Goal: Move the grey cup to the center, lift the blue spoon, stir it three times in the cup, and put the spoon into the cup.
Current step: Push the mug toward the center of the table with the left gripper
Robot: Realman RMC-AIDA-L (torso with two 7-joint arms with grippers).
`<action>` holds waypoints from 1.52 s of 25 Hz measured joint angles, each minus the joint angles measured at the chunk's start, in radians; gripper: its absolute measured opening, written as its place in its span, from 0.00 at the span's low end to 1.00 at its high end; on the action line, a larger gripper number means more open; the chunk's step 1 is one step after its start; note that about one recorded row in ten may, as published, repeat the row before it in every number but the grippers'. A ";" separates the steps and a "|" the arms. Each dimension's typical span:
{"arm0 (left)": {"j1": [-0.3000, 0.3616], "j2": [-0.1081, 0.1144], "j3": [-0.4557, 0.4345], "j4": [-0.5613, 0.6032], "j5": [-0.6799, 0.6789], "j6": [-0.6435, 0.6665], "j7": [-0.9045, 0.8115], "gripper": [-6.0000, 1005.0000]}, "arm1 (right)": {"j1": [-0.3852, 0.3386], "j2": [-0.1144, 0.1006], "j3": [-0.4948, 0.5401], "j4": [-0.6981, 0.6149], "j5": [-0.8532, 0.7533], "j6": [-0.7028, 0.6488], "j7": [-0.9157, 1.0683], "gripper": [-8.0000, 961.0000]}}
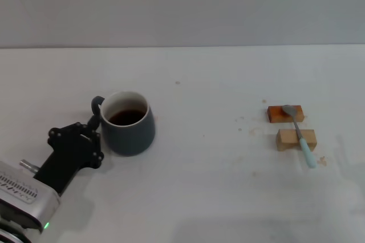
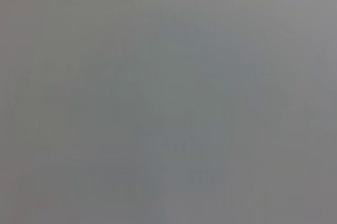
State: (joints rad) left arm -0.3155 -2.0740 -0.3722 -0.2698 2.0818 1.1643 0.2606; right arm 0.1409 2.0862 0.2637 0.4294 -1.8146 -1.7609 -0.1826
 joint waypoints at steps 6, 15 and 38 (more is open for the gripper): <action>-0.004 0.000 0.024 -0.015 0.000 0.000 0.000 0.00 | 0.000 0.000 -0.001 0.000 0.000 0.000 0.000 0.75; -0.015 0.000 0.018 -0.012 -0.003 -0.010 -0.007 0.00 | 0.001 0.000 -0.001 0.000 0.000 -0.002 0.000 0.75; -0.053 -0.005 0.106 -0.093 0.000 -0.040 -0.008 0.00 | 0.005 0.000 -0.009 0.000 -0.001 -0.003 0.000 0.75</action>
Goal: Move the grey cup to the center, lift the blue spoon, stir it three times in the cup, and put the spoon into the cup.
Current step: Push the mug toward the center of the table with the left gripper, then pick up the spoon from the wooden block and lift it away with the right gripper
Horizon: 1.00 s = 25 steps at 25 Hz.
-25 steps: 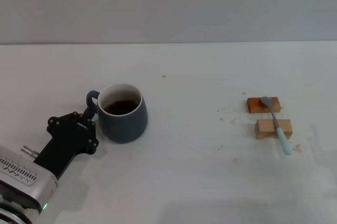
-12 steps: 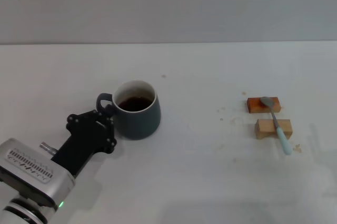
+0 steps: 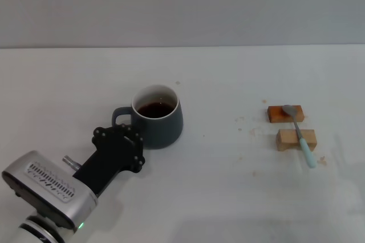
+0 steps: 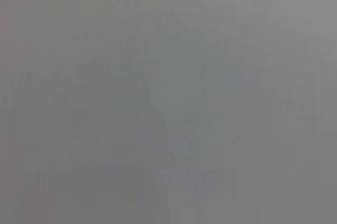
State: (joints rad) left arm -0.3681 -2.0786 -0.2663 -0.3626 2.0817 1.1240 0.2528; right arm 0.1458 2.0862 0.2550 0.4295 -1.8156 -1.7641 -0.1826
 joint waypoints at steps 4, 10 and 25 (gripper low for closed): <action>-0.014 0.000 0.022 -0.008 0.000 -0.014 0.000 0.00 | 0.000 0.000 -0.003 0.000 -0.001 0.000 -0.002 0.75; 0.037 0.003 0.015 -0.010 -0.003 0.053 0.008 0.00 | -0.002 0.000 -0.004 0.000 -0.001 0.000 -0.003 0.75; 0.242 0.011 -0.228 0.034 -0.009 0.156 -0.002 0.00 | -0.022 0.000 -0.028 0.000 0.008 0.115 0.004 0.75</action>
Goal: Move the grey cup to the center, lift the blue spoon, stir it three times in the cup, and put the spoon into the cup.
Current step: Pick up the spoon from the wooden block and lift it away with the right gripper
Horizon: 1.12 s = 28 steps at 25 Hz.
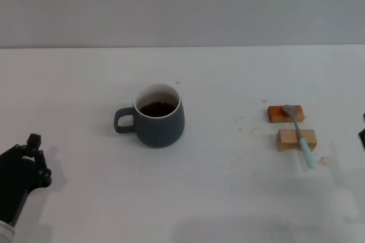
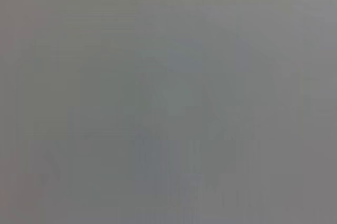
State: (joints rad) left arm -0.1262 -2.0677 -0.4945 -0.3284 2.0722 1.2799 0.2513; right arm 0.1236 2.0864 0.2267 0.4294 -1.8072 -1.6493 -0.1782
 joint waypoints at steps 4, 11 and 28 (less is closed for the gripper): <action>0.002 -0.003 -0.002 0.019 0.000 -0.001 0.000 0.00 | -0.003 0.001 -0.001 0.000 0.002 0.106 0.002 0.75; 0.012 -0.001 -0.066 0.032 -0.006 0.011 -0.152 0.00 | -0.006 0.003 -0.024 0.007 0.001 0.199 0.004 0.75; 0.027 0.001 -0.072 0.079 -0.009 0.089 -0.198 0.00 | -0.022 0.003 -0.081 0.022 0.003 0.261 0.005 0.75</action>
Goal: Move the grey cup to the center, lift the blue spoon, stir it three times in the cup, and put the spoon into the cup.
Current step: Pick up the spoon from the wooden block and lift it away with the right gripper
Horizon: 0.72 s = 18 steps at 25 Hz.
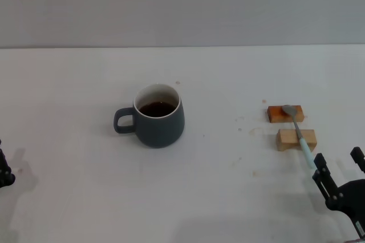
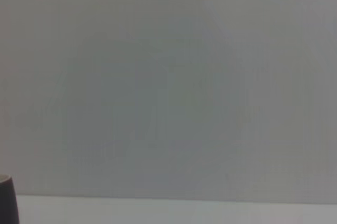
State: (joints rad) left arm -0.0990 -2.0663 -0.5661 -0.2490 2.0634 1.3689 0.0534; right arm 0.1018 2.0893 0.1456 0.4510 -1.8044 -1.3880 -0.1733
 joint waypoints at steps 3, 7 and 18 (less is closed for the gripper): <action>0.000 0.000 0.001 0.007 0.000 0.000 0.000 0.00 | 0.001 0.000 0.000 0.002 0.000 0.025 0.000 0.75; -0.001 0.000 0.004 0.015 0.000 0.000 -0.003 0.00 | 0.004 0.000 0.000 0.003 0.001 0.041 0.000 0.75; 0.000 -0.002 0.008 0.016 0.003 -0.003 -0.004 0.00 | 0.039 0.000 0.009 0.003 0.001 0.110 0.000 0.75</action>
State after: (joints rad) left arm -0.0989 -2.0678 -0.5583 -0.2332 2.0662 1.3664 0.0498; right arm 0.1412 2.0892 0.1550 0.4540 -1.8039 -1.2785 -0.1733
